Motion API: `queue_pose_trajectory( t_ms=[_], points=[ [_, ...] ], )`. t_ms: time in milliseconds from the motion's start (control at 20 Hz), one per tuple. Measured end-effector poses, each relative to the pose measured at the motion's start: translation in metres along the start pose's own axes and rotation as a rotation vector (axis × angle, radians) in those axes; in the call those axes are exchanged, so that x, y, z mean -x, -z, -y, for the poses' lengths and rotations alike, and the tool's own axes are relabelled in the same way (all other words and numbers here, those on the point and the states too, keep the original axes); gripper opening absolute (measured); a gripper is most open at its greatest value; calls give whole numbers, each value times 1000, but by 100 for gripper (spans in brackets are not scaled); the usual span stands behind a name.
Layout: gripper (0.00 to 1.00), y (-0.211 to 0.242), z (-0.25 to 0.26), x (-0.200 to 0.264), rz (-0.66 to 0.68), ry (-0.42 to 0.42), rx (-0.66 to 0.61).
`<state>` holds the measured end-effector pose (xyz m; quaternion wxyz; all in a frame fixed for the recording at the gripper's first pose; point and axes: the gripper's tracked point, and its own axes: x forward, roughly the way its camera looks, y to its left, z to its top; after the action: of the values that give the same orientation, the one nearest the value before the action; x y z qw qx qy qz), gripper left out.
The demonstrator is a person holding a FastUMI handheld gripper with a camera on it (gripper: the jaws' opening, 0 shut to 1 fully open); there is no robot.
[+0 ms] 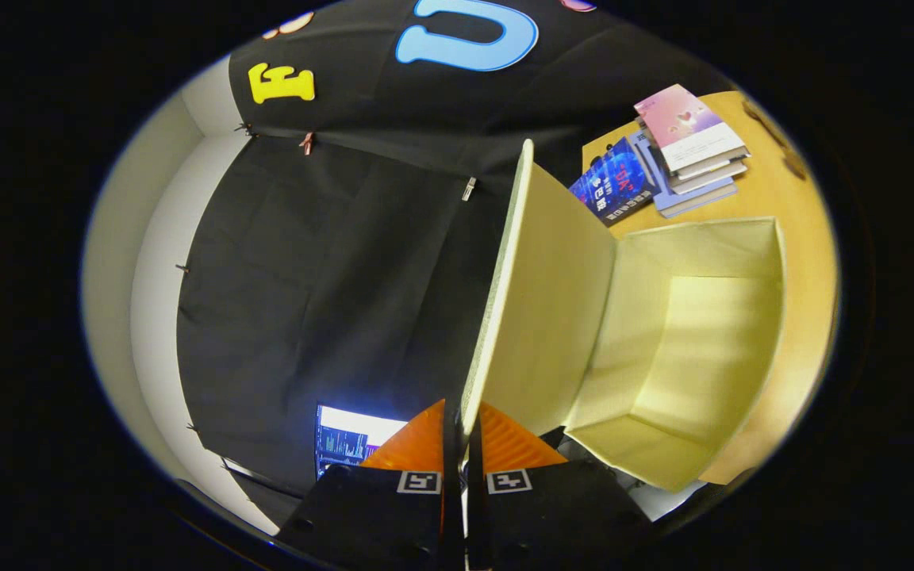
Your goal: Open the storage box then place both shoes into the box .Put the left shoe in first, then the right shoe, with the right side of both shoes facing outward in a uniform manner.
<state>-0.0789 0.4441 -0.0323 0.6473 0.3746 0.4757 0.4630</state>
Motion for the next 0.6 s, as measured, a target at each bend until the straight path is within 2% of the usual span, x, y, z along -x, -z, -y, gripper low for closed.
queue_pose_trajectory(
  t_ms=[400, 600],
  points=[
    [6, 21, -18, -115, -64, 72, 60],
    [10, 24, -7, -151, -81, 125, 68]
  ],
)
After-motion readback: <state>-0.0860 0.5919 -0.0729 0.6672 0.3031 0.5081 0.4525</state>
